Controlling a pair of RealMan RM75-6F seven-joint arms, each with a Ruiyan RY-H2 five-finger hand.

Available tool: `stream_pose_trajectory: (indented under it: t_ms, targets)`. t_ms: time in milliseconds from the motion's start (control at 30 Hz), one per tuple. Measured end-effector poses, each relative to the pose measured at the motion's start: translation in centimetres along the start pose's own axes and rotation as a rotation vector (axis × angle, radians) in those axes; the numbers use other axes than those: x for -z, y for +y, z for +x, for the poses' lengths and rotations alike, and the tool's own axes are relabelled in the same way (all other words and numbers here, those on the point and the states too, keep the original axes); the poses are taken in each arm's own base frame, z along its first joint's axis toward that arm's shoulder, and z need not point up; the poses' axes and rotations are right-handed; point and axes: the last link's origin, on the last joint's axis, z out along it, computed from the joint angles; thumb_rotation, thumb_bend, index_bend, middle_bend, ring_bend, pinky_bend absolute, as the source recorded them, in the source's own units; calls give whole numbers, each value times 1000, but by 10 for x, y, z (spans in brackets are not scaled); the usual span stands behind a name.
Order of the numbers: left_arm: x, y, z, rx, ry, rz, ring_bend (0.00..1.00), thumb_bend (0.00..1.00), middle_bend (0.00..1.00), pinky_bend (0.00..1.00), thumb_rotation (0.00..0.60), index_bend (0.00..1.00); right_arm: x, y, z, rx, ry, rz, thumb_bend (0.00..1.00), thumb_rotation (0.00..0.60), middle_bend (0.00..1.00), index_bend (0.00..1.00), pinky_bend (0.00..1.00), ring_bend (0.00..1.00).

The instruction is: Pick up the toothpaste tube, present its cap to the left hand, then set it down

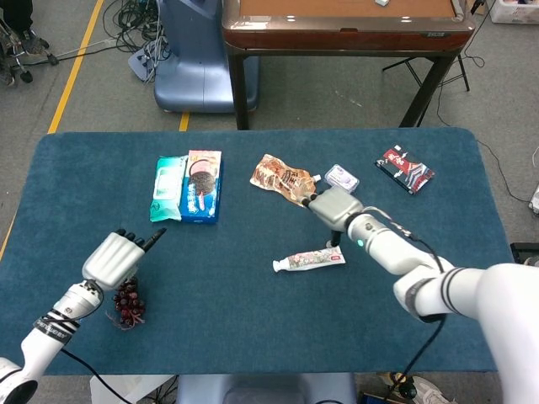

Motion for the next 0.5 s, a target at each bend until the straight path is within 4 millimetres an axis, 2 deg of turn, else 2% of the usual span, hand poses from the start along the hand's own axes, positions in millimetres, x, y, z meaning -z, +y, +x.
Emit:
stream_pose_trajectory:
  t_ms: [100,167,267,367,500]
  targets:
    - [4,-11,-6,116,-12,70,434,227,462,424,600,66,21,25,-13,-51,54,-47,147,600,285,193,517,348]
    - [7,-20,-11,194,-11,117,430,227,461,408,600,93,35,41,-26,-80,89,-80,179,600,329,280,559,391]
    - [14,-31,-18,296,1,182,424,227,461,393,600,127,60,64,-50,-123,134,-143,185,600,388,373,607,451]
    - [23,-40,-26,388,25,239,421,227,460,387,600,160,79,79,-66,-146,183,-192,190,600,459,463,665,526]
    - [39,-51,-34,459,77,305,420,227,460,382,600,166,108,95,-90,-165,272,-264,202,600,539,548,692,590]
